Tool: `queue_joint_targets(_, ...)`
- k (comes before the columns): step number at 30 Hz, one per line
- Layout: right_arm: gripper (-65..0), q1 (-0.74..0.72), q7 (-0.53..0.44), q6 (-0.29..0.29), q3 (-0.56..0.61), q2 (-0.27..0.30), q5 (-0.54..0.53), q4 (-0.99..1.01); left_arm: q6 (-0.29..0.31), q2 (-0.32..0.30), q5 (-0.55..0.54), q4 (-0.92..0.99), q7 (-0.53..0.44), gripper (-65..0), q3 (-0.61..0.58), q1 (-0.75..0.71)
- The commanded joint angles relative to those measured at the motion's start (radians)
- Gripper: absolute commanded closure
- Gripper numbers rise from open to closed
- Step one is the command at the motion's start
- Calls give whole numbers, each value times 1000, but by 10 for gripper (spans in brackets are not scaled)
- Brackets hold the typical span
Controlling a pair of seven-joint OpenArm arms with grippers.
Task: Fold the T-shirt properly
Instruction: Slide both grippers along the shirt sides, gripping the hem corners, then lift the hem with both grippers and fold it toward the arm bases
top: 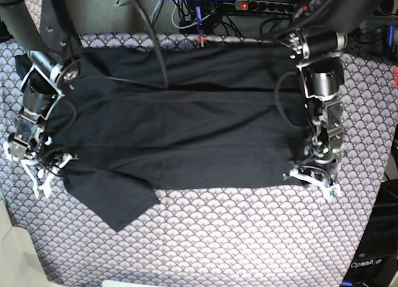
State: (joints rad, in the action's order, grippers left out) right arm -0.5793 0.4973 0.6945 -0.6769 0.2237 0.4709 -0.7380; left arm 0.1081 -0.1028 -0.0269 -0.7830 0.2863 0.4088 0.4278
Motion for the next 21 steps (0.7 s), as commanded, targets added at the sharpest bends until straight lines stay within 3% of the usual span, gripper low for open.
queue_joint_targets(1,0,-28,-7,4,3,12,-7,-16,8,-7,-6,-10,-22,-238,-6,30)
queue_joint_targets(16,0,-24,1,4,3,3,-7,-16,8,-7,-6,29,-25,-238,-6,32)
queue_joint_targets(21,0,-9,1,4,3,1,-7,-16,12,-7,-6,135,-94,-238,-8,59)
